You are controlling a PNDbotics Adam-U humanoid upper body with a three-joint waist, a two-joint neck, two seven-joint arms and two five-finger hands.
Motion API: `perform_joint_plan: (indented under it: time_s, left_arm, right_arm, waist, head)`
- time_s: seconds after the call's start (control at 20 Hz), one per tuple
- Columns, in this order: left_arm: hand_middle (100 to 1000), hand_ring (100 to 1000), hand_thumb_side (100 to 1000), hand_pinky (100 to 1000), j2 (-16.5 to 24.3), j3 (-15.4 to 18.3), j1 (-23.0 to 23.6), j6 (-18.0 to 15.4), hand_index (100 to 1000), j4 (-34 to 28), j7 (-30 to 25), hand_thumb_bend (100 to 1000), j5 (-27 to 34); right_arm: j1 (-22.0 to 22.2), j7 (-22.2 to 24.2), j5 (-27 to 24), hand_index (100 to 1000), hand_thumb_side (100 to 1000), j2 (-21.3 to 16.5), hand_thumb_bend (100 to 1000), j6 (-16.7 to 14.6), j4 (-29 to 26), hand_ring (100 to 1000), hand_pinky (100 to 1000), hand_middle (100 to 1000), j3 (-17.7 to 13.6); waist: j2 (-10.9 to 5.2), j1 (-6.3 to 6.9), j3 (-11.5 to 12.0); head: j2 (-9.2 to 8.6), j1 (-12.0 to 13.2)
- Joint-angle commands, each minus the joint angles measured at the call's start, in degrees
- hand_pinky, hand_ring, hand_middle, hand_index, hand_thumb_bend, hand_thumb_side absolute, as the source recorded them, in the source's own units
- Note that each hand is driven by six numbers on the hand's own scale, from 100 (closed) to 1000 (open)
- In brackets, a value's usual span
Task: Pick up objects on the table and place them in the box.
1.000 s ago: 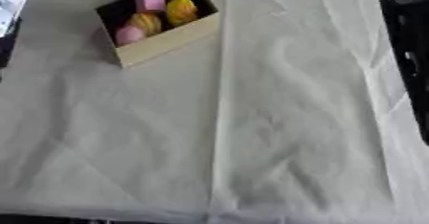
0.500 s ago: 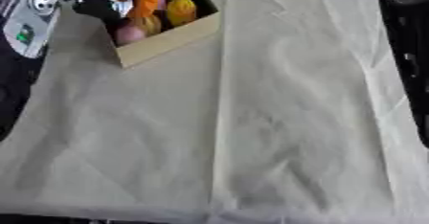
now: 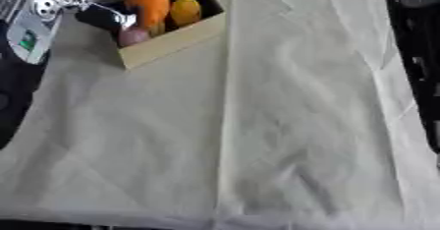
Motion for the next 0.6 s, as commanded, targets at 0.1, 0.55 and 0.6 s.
perform_joint_plan:
  time_s: [0.1, 0.55, 0.6]
  left_arm:
    - [873, 934, 513, 918, 2.56, 1.27, -1.17, -0.27, 958, -3.1, -1.48, 499, -0.27]
    - [839, 898, 354, 882, 4.27, 2.96, -0.2, 3.58, 928, -10.26, 1.56, 167, 5.76]
    - [825, 883, 308, 875, 4.72, 3.63, 0.3, 4.44, 909, -13.01, 3.47, 100, 7.98]
  right_arm:
    - [-0.69, -0.16, -0.51, 885, 463, -0.6, 100, 0.13, -0.67, 843, 834, 651, -0.46]
    - [-0.35, -0.32, -0.66, 885, 466, -0.45, 100, -0.04, -1.25, 843, 836, 653, -0.65]
    - [-0.38, -0.35, -0.69, 885, 466, -0.59, 100, -0.12, -1.51, 844, 835, 654, -0.63]
  waist:
    - [-1.5, 0.46, 0.21]
    - [-2.23, 0.3, 0.51]
    - [-2.2, 0.27, 0.58]
  head:
    - [0.2, -0.28]
    - [0.2, -0.57]
    - [0.2, -0.68]
